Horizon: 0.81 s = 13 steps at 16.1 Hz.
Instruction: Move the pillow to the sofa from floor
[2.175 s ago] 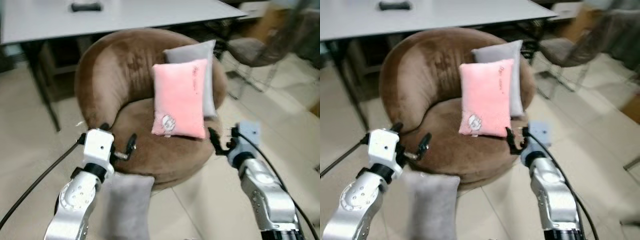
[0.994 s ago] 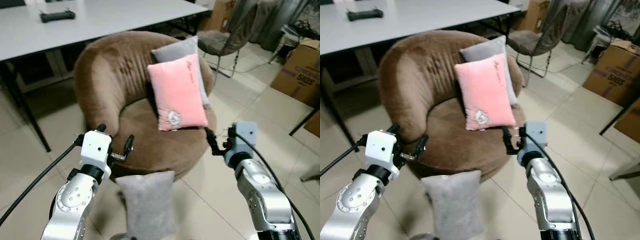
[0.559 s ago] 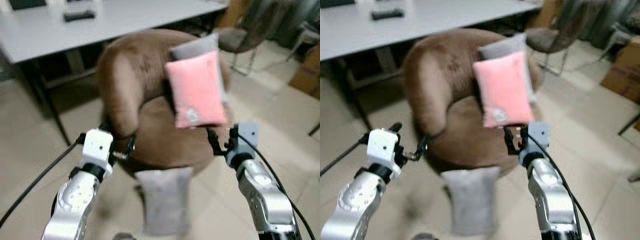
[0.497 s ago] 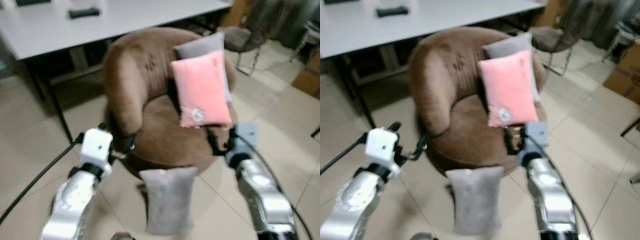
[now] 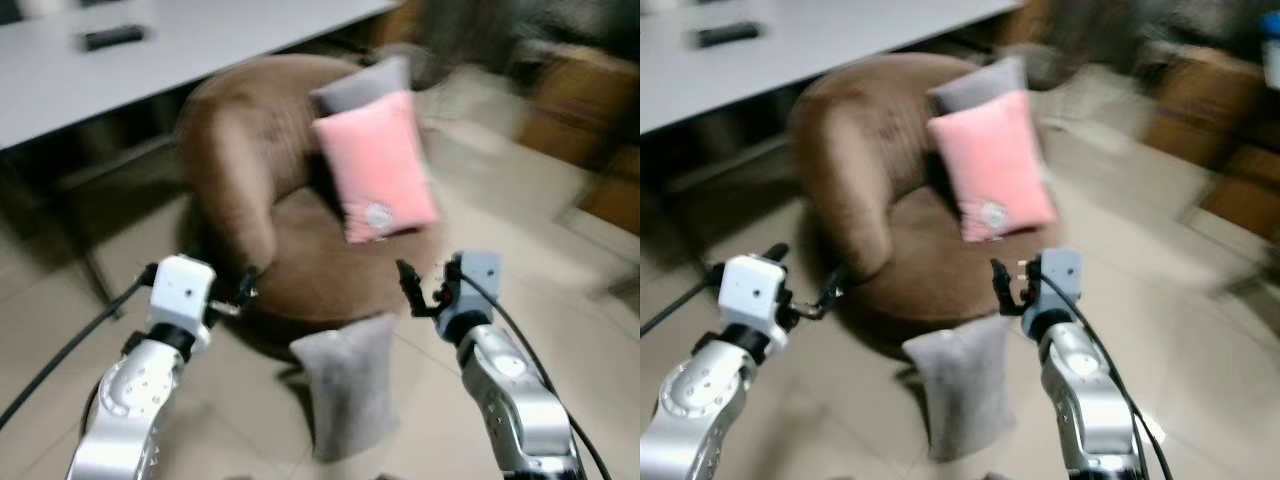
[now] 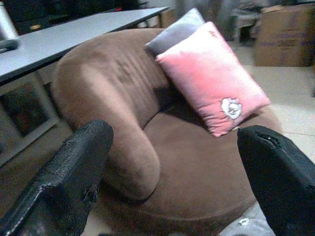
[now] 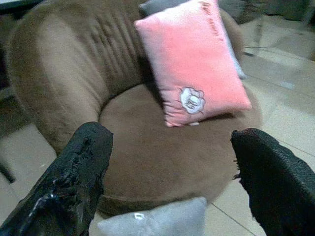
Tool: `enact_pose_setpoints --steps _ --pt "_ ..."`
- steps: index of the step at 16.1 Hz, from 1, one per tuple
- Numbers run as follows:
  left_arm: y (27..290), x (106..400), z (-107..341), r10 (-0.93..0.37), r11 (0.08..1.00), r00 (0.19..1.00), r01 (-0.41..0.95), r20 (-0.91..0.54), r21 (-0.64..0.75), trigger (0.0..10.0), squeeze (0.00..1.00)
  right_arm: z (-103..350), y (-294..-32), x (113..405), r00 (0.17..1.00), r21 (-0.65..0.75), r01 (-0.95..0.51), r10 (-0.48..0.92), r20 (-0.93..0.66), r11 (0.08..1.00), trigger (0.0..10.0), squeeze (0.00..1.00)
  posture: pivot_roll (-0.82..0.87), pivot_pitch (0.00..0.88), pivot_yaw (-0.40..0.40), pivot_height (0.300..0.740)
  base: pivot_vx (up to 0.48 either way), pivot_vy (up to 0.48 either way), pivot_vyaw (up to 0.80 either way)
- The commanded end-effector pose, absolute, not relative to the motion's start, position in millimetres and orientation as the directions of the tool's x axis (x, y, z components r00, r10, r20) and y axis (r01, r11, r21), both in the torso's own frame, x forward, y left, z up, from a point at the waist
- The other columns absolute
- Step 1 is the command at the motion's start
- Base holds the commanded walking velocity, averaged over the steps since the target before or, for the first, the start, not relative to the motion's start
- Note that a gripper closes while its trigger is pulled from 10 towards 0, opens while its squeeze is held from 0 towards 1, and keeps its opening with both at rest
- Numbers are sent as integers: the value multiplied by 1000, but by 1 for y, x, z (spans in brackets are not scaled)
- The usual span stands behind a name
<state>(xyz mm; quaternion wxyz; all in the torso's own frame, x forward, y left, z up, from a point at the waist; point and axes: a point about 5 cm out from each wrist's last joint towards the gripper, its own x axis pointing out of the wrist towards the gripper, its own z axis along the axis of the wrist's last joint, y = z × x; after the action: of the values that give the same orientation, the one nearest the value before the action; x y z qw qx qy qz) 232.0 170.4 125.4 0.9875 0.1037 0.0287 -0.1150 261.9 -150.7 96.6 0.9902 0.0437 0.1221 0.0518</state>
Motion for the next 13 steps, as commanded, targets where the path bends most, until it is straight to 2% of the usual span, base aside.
enact_pose_setpoints --steps 1,13 --pt "162 234 126 -253 947 965 263 -74 185 10000 0 100 -164 261 971 72 -47 63 -229 996 10000 0 123 0 -49 740 0 435 -788" --pt "160 245 130 -264 944 963 269 -55 192 10000 0 102 -163 260 976 79 -2 19 -218 997 10000 0 123 0 -41 740 0 431 -788"
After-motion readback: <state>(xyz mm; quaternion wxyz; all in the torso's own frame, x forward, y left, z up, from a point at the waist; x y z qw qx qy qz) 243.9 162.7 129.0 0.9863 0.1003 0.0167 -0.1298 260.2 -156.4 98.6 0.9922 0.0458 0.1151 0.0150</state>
